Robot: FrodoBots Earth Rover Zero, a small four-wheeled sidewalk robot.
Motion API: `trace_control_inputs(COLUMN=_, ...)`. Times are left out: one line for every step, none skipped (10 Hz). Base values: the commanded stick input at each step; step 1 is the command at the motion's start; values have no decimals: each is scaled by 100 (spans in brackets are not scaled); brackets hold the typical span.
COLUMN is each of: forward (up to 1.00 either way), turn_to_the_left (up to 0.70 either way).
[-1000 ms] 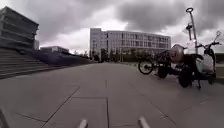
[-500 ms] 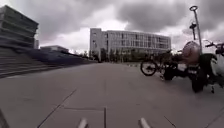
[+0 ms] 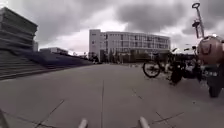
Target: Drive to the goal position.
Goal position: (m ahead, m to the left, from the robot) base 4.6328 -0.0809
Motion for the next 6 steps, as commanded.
trace_control_inputs(forward=85, turn_to_the_left=0)
trace_control_inputs(forward=85, turn_to_the_left=0)
trace_control_inputs(forward=85, turn_to_the_left=0)
trace_control_inputs(forward=85, turn_to_the_left=0)
trace_control_inputs(forward=85, turn_to_the_left=0)
trace_control_inputs(forward=85, turn_to_the_left=0)
